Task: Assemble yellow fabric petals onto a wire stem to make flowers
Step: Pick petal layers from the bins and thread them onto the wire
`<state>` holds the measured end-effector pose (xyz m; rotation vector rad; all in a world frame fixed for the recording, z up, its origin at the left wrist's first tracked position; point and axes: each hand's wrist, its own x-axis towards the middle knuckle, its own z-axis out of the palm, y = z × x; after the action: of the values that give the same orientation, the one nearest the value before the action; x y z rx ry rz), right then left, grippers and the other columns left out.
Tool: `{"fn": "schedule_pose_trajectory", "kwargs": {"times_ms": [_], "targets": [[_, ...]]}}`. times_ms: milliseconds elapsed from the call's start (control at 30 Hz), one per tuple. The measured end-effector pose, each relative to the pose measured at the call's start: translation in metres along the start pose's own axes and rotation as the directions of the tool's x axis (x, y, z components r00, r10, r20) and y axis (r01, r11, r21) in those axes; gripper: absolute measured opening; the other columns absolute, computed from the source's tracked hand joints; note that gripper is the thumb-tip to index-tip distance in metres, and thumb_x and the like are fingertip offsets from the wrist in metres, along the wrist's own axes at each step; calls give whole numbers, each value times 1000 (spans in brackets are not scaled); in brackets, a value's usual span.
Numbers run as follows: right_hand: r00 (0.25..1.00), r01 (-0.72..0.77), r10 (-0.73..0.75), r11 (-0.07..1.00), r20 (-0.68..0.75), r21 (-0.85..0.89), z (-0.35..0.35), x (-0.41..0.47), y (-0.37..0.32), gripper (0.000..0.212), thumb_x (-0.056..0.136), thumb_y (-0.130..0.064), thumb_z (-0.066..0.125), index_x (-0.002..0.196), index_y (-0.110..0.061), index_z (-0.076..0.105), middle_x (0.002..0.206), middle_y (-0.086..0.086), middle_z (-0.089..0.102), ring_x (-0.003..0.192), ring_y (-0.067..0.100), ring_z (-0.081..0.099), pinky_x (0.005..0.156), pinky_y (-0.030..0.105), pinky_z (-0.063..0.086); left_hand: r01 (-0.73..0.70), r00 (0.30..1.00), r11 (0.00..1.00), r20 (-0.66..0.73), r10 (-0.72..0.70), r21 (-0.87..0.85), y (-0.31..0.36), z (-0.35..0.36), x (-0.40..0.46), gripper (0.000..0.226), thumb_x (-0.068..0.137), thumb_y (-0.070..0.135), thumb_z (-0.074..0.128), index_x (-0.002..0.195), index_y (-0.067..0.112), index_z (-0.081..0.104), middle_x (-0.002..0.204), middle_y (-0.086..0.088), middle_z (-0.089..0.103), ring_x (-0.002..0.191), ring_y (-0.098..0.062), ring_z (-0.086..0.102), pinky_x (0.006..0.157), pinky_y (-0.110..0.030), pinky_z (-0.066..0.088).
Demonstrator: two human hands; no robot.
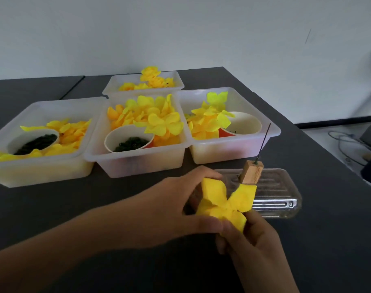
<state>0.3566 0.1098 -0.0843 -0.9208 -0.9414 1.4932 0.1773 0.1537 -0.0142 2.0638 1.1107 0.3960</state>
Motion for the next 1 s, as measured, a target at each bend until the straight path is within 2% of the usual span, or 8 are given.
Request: {"fn": "schedule_pose_trajectory", "kwargs": {"times_ms": [133, 233, 400, 500, 633, 767, 867, 1000], "targets": [[983, -127, 121, 991, 140, 38, 10, -1, -7, 16, 65, -20, 67, 76, -14, 76, 67, 11, 67, 53, 21, 62, 51, 25, 51, 30, 984, 995, -172, -47, -98, -1, -1, -9, 49, 84, 37, 71, 122, 53, 43, 110, 17, 64, 99, -1, 64, 81, -33, 58], [980, -122, 132, 989, 149, -78, 15, -5, -9, 14, 66, -23, 67, 74, -15, 76, 65, 12, 67, 51, 22, 63, 50, 25, 51, 56, 984, 990, -161, -77, -130, -4, 1, -11, 48, 85, 32, 71, 122, 47, 45, 104, 12, 68, 94, -5, 67, 81, -36, 59], [990, -114, 126, 977, 55, -181, 15, -10, -12, 25, 66, -26, 66, 75, -3, 65, 59, 13, 65, 41, 21, 57, 41, 25, 46, 98, 987, 992, -116, -107, -78, -6, 7, -15, 46, 88, 43, 64, 116, 64, 34, 114, 20, 62, 100, 8, 60, 83, -23, 57], [997, -72, 70, 972, -14, -223, 16, -12, -15, 28, 63, -35, 66, 67, -8, 66, 53, 11, 61, 34, 17, 48, 35, 22, 40, 109, 991, 994, -77, -111, -24, -4, 9, -17, 54, 87, 52, 60, 127, 62, 24, 124, 28, 53, 109, 12, 53, 87, -23, 55], [994, 44, -74, 939, -75, -342, 16, -11, -14, 31, 59, -52, 61, 60, -22, 68, 44, 2, 53, 35, 7, 46, 37, 17, 37, -20, 966, 987, -250, 59, 159, 11, 11, -23, 77, 78, 62, 61, 127, 74, 3, 125, 45, 29, 122, 19, 30, 84, -14, 39], [968, 189, -237, 904, -80, -384, 19, -1, -16, 39, 68, -54, 55, 56, -19, 65, 43, 1, 51, 39, 4, 44, 41, 16, 35, -171, 922, 887, -247, 297, 428, 31, -1, -21, 35, 85, 62, 48, 119, 54, 47, 120, 33, 41, 120, 1, 37, 84, -20, 39], [971, 202, -234, 915, -51, -350, 24, 10, -26, 40, 73, -54, 54, 58, -19, 67, 47, 7, 53, 44, 8, 48, 44, 19, 40, -121, 948, 955, -253, 191, 270, 40, -13, -13, 27, 82, 60, 53, 105, 46, 59, 105, 32, 54, 101, 8, 49, 68, -11, 42], [958, 274, -286, 908, 7, -317, 33, 26, -42, 58, 85, -48, 55, 57, 2, 55, 48, 12, 47, 45, 13, 44, 47, 17, 39, -43, 966, 995, -251, 64, 90, 39, -27, 3, 13, 80, 32, 74, 86, 37, 64, 89, 30, 63, 81, 11, 60, 62, -3, 43]]}}
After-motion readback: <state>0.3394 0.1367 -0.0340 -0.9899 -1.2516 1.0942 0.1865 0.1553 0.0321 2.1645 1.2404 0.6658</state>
